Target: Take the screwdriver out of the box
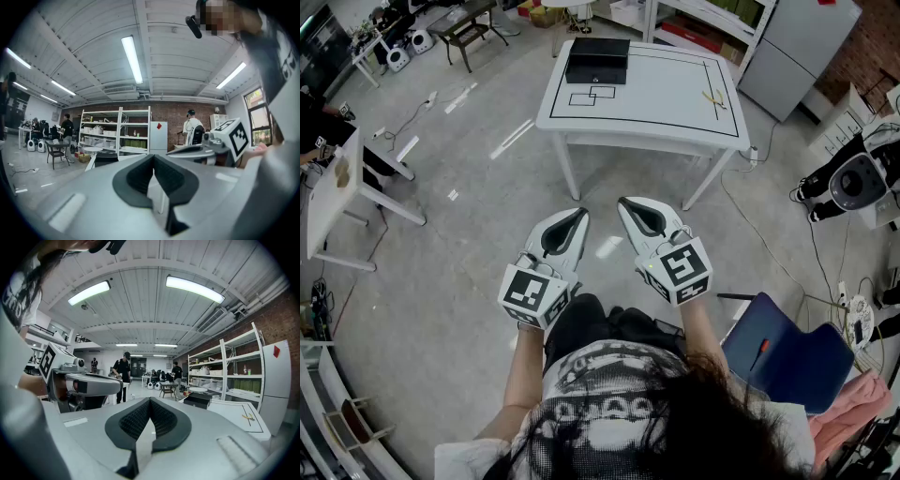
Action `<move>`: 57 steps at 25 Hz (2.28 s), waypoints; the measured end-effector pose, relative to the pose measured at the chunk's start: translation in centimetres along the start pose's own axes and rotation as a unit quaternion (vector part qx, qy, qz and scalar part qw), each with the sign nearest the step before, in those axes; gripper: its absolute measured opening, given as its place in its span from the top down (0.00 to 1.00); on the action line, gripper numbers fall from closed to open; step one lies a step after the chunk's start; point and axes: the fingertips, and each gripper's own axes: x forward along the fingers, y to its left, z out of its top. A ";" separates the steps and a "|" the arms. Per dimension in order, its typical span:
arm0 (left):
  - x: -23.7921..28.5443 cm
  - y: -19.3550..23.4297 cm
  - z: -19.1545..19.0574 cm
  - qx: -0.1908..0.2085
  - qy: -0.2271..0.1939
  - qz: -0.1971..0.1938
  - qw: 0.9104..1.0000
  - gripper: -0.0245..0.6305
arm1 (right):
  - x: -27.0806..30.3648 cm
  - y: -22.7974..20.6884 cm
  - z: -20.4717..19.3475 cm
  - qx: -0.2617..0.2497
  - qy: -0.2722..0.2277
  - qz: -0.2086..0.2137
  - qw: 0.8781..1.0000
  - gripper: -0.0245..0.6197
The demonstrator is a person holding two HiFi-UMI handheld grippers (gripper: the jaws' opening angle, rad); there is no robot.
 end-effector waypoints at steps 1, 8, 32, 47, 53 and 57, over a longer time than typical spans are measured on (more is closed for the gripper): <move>0.0 -0.1 0.0 0.000 -0.001 0.001 1.000 0.96 | -0.1 -0.1 -0.1 0.000 0.000 -0.001 1.000 0.97; 0.2 -0.7 0.1 0.001 -0.004 0.002 1.000 0.96 | -0.5 -1.0 -0.3 0.010 -0.009 -0.001 1.000 0.97; 10.7 12.1 -2.1 -0.018 0.021 -0.014 1.000 0.96 | 13.1 -8.0 -2.8 0.046 0.039 0.014 0.998 0.97; 20.8 26.4 -0.2 -0.013 0.028 -0.071 0.997 0.96 | 27.8 -15.4 -0.7 0.066 0.056 -0.034 0.996 0.97; 22.5 30.0 -0.5 -0.019 0.026 -0.089 0.996 0.96 | 31.6 -16.5 -0.2 0.060 0.060 -0.048 0.995 0.97; 23.1 31.4 -0.8 -0.026 0.025 -0.097 0.995 0.96 | 33.0 -16.8 -0.6 0.057 0.071 -0.059 0.994 0.97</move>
